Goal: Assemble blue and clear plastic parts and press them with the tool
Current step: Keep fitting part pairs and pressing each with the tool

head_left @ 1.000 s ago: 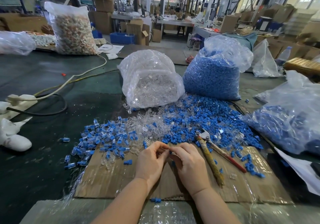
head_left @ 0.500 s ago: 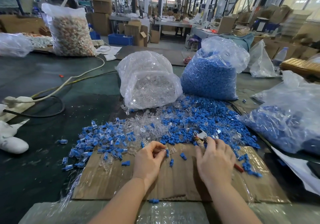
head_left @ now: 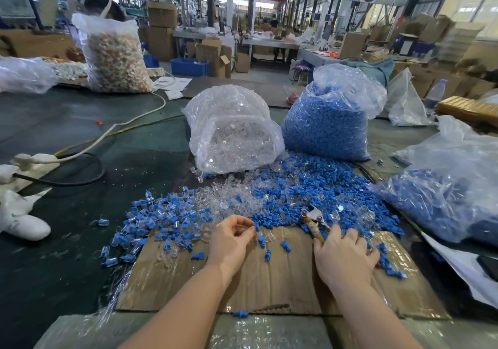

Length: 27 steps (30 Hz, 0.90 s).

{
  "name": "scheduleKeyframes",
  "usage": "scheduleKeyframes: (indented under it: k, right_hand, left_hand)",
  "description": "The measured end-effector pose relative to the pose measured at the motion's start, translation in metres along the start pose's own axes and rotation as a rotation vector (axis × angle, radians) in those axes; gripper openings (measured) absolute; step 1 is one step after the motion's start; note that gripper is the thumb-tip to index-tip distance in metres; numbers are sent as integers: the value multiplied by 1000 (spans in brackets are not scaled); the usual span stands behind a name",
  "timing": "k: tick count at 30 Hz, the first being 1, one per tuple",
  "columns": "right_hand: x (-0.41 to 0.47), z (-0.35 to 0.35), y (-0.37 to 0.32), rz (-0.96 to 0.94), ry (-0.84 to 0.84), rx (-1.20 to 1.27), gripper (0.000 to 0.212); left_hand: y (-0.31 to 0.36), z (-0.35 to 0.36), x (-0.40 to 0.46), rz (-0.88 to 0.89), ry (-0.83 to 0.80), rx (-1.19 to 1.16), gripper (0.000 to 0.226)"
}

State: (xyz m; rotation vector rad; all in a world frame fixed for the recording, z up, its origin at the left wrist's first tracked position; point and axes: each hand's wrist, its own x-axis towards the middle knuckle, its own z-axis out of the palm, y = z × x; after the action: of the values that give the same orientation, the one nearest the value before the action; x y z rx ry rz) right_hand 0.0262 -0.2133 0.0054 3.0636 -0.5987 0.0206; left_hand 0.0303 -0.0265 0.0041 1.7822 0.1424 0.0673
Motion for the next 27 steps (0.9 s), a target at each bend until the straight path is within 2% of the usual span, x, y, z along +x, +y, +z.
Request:
scheduleKeyframes:
  k: [5, 9, 13, 15, 19, 21, 24, 27]
  right_hand:
    - [-1, 2, 5, 22, -25, 2, 62]
    - [-4, -5, 5, -80, 94, -79, 44]
    - [-7, -21, -2, -217, 74, -22, 42]
    - [-8, -31, -10, -307, -47, 215, 39]
    - [-19, -56, -22, -317, -505, 842, 34]
    - [-25, -64, -24, -266, -638, 955, 34]
    - [-28, -68, -25, -208, -727, 998, 39]
    - [-28, -69, -25, -227, -788, 1027, 20]
  left_hand:
    - [3, 0, -2, -43, 4, -57, 9]
    - [8, 1, -1, -112, -12, -169, 8]
    - [17, 0, 3, -137, -13, -239, 8]
    - [23, 0, 6, -160, -15, -283, 7]
    - [28, -2, 14, -200, 19, -315, 7]
    - [28, -5, 17, -221, 62, -316, 6]
    - [26, -10, 21, -252, 74, -313, 7]
    - [26, -12, 21, -252, 75, -292, 7]
